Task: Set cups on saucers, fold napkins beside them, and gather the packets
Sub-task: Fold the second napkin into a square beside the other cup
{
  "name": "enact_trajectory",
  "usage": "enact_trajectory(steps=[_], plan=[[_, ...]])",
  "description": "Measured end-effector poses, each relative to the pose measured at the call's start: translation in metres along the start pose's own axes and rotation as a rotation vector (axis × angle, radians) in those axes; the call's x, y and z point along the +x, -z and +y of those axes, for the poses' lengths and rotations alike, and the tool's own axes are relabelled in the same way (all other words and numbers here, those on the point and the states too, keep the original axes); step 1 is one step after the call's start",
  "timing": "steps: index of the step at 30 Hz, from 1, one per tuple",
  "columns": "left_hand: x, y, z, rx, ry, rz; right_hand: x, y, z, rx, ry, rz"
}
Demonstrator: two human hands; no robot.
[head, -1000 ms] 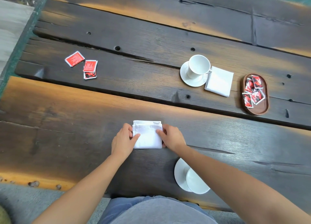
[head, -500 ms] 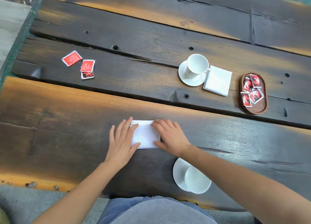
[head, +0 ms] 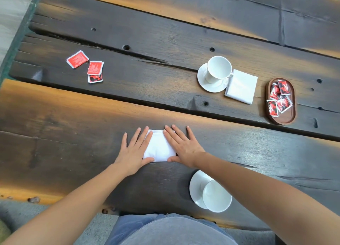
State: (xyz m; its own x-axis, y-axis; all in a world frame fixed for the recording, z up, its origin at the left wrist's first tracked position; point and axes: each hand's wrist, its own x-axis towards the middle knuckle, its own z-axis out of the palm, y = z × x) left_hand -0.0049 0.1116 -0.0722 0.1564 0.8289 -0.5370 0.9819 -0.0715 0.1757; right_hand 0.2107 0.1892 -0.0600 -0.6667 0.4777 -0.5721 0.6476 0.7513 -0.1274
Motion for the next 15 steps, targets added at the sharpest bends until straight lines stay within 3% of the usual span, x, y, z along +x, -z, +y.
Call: enact_trajectory(steps=[5, 8, 12, 15], plan=[[0.001, 0.003, 0.003, 0.028, 0.026, -0.017, 0.001, 0.001, 0.001, 0.013, 0.005, -0.007], [-0.002, 0.009, 0.012, -0.046, 0.037, 0.039, 0.001, 0.010, 0.004, 0.173, -0.006, 0.042], [-0.010, 0.019, 0.022, -0.568, 0.276, 0.351, 0.002, 0.028, 0.011, 0.733, -0.272, 0.219], [-0.010, 0.022, 0.027, -0.883, 0.457, 0.278, 0.004, 0.031, 0.010, 0.956, -0.462, 0.170]])
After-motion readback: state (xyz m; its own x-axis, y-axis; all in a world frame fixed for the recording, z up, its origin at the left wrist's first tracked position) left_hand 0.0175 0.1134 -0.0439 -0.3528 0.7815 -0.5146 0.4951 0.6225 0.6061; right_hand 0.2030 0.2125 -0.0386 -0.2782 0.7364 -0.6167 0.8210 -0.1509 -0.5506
